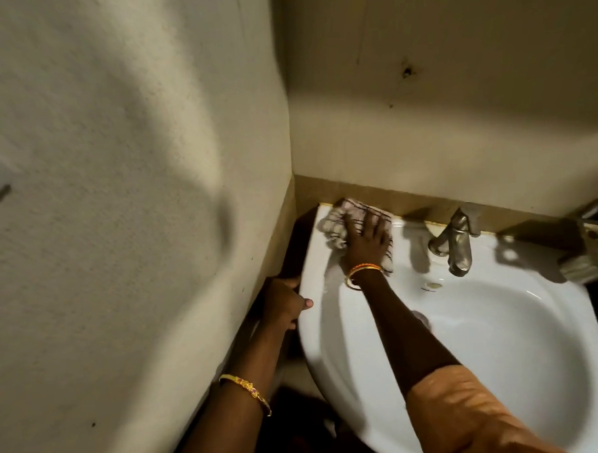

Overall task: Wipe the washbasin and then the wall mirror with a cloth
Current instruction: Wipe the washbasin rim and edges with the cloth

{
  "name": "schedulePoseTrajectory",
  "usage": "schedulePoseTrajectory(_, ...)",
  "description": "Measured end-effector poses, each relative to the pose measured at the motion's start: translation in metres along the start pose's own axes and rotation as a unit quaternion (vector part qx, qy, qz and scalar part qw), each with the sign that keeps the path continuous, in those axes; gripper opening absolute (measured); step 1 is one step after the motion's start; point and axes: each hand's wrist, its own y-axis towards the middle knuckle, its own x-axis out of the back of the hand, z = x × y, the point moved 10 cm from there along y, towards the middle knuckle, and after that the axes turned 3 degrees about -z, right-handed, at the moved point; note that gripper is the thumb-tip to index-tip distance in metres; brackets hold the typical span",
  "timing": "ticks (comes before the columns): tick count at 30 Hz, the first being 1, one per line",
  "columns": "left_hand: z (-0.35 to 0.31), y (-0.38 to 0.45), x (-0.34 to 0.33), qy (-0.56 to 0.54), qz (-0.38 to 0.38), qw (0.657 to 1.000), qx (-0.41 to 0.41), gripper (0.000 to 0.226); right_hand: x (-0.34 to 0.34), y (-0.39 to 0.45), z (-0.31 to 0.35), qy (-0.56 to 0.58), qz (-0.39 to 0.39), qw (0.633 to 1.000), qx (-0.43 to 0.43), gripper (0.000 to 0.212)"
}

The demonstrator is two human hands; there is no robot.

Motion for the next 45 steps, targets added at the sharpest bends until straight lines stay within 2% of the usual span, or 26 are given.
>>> schedulePoseTrajectory(3,0.000,0.000,-0.001,0.005,-0.006,1.000,0.000,0.062,-0.010,0.003,0.046,0.007,0.019,0.997,0.074,0.073)
schedulePoseTrajectory(8,-0.002,0.000,0.006,0.016,-0.040,0.999,0.006,0.071,-0.012,0.003,0.053,-0.016,0.044,0.990,0.134,0.076)
schedulePoseTrajectory(12,-0.001,-0.001,0.009,0.044,-0.057,0.997,0.023,0.078,-0.017,-0.033,0.060,-0.009,0.069,0.977,0.201,0.077)
schedulePoseTrajectory(16,0.002,0.003,0.005,0.006,-0.040,0.999,0.021,0.070,-0.027,-0.072,0.061,0.015,0.087,0.973,0.213,0.083)
schedulePoseTrajectory(20,0.002,0.002,0.006,0.007,-0.052,0.999,0.013,0.073,-0.024,-0.055,0.060,-0.010,0.090,0.969,0.229,0.085)
schedulePoseTrajectory(23,0.008,0.002,0.006,0.003,-0.052,0.998,0.023,0.084,-0.019,-0.017,0.059,-0.031,0.098,0.974,0.204,0.077)
schedulePoseTrajectory(27,0.009,0.000,0.005,-0.019,-0.029,0.999,0.041,0.061,-0.018,0.006,0.065,-0.050,0.119,0.975,0.180,0.070)
schedulePoseTrajectory(31,0.015,0.002,0.004,-0.034,-0.018,0.998,0.050,0.051,-0.024,-0.042,0.068,-0.003,0.088,0.978,0.188,0.067)
schedulePoseTrajectory(34,0.017,0.005,0.008,-0.052,-0.029,0.997,0.047,0.041,-0.029,-0.089,0.069,0.040,0.077,0.976,0.199,0.075)
schedulePoseTrajectory(38,0.016,0.004,0.005,-0.053,-0.005,0.997,0.048,0.050,-0.025,-0.072,0.055,-0.027,0.069,0.977,0.199,0.085)
schedulePoseTrajectory(41,0.016,0.004,0.006,-0.062,-0.012,0.997,0.045,0.058,-0.012,-0.038,0.020,-0.047,0.050,0.989,0.131,0.081)
schedulePoseTrajectory(45,0.019,0.005,0.010,-0.064,-0.045,0.997,0.021,0.053,0.011,-0.016,-0.063,-0.049,0.050,0.997,-0.012,0.082)
